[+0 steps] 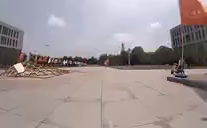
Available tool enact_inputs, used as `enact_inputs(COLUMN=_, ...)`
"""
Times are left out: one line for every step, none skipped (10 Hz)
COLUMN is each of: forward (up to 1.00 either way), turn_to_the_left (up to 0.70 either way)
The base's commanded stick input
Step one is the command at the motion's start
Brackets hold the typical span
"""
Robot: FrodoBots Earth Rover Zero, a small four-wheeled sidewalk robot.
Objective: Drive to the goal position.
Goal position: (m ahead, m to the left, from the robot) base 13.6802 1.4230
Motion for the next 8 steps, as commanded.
enact_inputs(forward=1.00, turn_to_the_left=0.00)
enact_inputs(forward=1.00, turn_to_the_left=0.00)
enact_inputs(forward=1.00, turn_to_the_left=0.00)
enact_inputs(forward=1.00, turn_to_the_left=0.00)
enact_inputs(forward=1.00, turn_to_the_left=0.00)
enact_inputs(forward=1.00, turn_to_the_left=0.00)
enact_inputs(forward=1.00, turn_to_the_left=0.00)
enact_inputs(forward=1.00, turn_to_the_left=0.00)
